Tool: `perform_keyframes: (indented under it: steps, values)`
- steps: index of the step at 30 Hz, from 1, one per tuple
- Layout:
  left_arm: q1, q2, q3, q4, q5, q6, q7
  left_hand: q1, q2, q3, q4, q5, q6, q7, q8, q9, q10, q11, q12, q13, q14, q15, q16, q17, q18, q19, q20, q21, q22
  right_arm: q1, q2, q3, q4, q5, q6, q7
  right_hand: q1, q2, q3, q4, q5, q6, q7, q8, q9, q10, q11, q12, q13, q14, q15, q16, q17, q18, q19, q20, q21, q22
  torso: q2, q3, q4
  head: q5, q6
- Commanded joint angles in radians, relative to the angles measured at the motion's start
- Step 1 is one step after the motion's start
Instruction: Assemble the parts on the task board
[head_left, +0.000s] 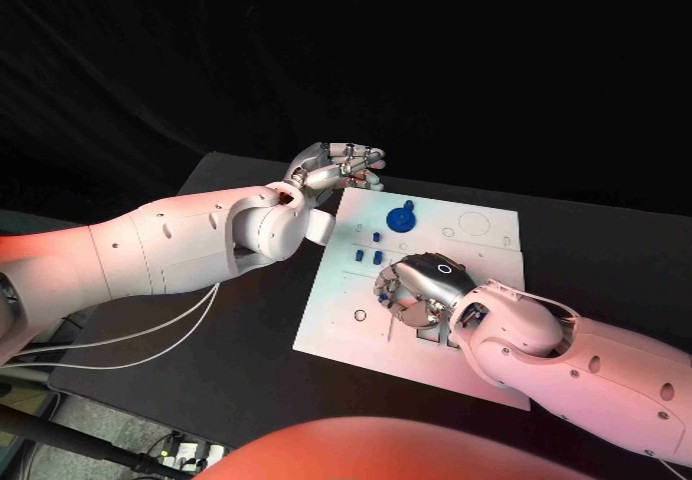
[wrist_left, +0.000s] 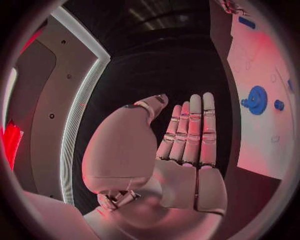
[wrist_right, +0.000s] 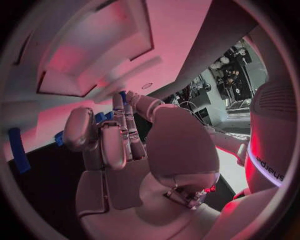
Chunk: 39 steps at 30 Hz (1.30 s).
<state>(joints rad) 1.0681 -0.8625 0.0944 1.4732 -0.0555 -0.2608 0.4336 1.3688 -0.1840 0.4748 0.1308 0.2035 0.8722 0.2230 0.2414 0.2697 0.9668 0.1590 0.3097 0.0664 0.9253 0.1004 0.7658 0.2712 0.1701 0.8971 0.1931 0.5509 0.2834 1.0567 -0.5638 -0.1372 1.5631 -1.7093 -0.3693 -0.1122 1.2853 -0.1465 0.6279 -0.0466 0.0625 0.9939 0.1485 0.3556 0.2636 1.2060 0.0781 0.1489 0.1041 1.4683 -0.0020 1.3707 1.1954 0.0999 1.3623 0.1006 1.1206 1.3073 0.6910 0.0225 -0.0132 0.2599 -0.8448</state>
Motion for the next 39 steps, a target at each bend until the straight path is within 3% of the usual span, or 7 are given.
perform_keyframes:
  steps: [1, 10, 24, 28, 31, 34, 39]
  values:
    - [0.001, 0.001, 0.001, 0.002, 0.001, 0.019, 0.004, 0.009, 0.001, 0.0, -0.005, 0.001, -0.004, 0.0, 0.0, -0.002, -0.007, 0.003, 0.0, 0.001, -0.007, 0.002, -0.004, -0.002, 0.009, -0.003, 0.006, -0.006, -0.001, -0.003, -0.002, -0.003, -0.003, -0.011, 0.031, -0.003, -0.016, -0.005, -0.005, 0.003, 0.006, -0.018, 0.005, -0.012, -0.005, -0.022, 0.006, -0.014, -0.006, 0.025, 0.005, 0.007, 0.001, -0.003, -0.01, 0.002, -0.009, -0.001, -0.001, -0.0002, -0.0001, -0.001, -0.002]
    - [0.001, 0.001, 0.001, 0.001, 0.001, 0.021, 0.002, 0.009, 0.003, 0.0, -0.004, 0.0, -0.004, 0.0, 0.001, -0.002, -0.008, 0.004, 0.0, 0.001, -0.008, 0.002, -0.004, -0.002, 0.009, -0.003, 0.006, -0.007, -0.002, -0.003, -0.016, -0.004, 0.003, 0.0, -0.059, 0.008, -0.033, -0.04, -0.012, 0.002, 0.023, -0.072, 0.036, -0.046, -0.016, -0.119, 0.041, -0.057, -0.025, 0.019, 0.034, 0.007, -0.003, 0.004, -0.029, 0.026, -0.051, -0.019, -0.001, 0.0005, -0.0006, -0.001, -0.001]
    - [0.001, -0.004, 0.001, -0.001, 0.001, 0.024, -0.004, 0.009, 0.004, 0.001, -0.004, 0.0, -0.005, 0.0, 0.001, -0.002, -0.009, 0.004, 0.0, 0.001, -0.008, 0.002, -0.004, -0.002, 0.009, -0.003, 0.006, -0.008, -0.002, 0.023, -0.117, 0.01, 0.099, 0.063, -0.098, 0.007, -0.033, -0.046, -0.026, -0.001, 0.034, -0.087, 0.028, -0.053, -0.016, -0.147, 0.039, -0.03, -0.023, 0.014, 0.034, 0.005, -0.012, 0.009, -0.039, 0.031, -0.067, -0.025, -0.002, -0.0002, -0.0025, -0.013, 0.01]
    - [0.001, -0.004, 0.001, -0.001, 0.001, 0.026, -0.006, 0.009, 0.005, 0.001, -0.005, 0.0, -0.005, 0.0, 0.001, -0.002, -0.009, 0.004, 0.0, 0.001, -0.008, 0.002, -0.004, -0.002, 0.009, -0.003, 0.006, -0.008, -0.002, 0.054, -0.158, 0.018, 0.106, 0.114, -0.059, -0.008, -0.035, -0.049, -0.029, 0.0, 0.04, -0.092, 0.029, -0.056, -0.016, -0.149, 0.039, -0.021, -0.023, 0.018, 0.034, 0.013, 0.0, 0.007, -0.032, 0.031, -0.058, -0.019, -0.002, -0.0017, -0.004, -0.026, 0.021]
    - [0.001, -0.005, 0.0, -0.001, 0.0, 0.031, -0.006, 0.009, 0.005, 0.001, -0.005, 0.0, -0.005, 0.0, 0.001, -0.002, -0.01, 0.004, 0.0, 0.001, -0.009, 0.002, -0.004, -0.002, 0.009, -0.003, 0.006, -0.008, -0.003, 0.097, -0.194, 0.025, 0.088, 0.165, 0.024, -0.023, -0.052, -0.065, -0.049, 0.007, 0.054, -0.123, 0.031, -0.074, -0.022, -0.177, 0.042, -0.022, -0.027, 0.016, 0.036, 0.009, -0.008, 0.009, -0.037, 0.032, -0.071, -0.025, -0.003, -0.0029, -0.0039, -0.043, 0.03]
    - [0.001, -0.006, 0.0, -0.001, -0.001, 0.032, -0.008, 0.009, 0.004, 0.001, -0.005, 0.0, -0.005, 0.0, 0.001, -0.002, -0.01, 0.004, 0.0, 0.001, -0.009, 0.002, -0.004, -0.002, 0.009, -0.003, 0.007, -0.008, -0.003, 0.127, -0.22, 0.027, 0.071, 0.174, 0.092, -0.031, -0.065, -0.08, -0.133, 0.021, 0.068, -0.196, 0.047, -0.11, -0.031, -0.27, 0.059, -0.018, -0.034, -0.031, 0.053, -0.034, -0.089, 0.035, -0.124, 0.046, -0.225, -0.104, -0.003, -0.0037, -0.0035, -0.052, 0.036]
    - [0.001, -0.007, 0.0, -0.002, -0.002, 0.035, -0.01, 0.009, 0.004, 0.0, -0.005, 0.0, -0.005, 0.0, 0.001, -0.002, -0.01, 0.004, 0.0, 0.001, -0.009, 0.002, -0.004, -0.002, 0.009, -0.003, 0.007, -0.009, -0.003, 0.153, -0.243, 0.029, 0.051, 0.166, 0.171, -0.038, -0.038, -0.06, -0.233, 0.031, 0.07, -0.221, 0.038, -0.109, -0.024, -0.334, 0.065, 0.021, -0.029, -0.073, 0.061, -0.052, -0.145, 0.049, -0.175, 0.057, -0.312, -0.145, -0.003, -0.0029, -0.0051, -0.056, 0.042]
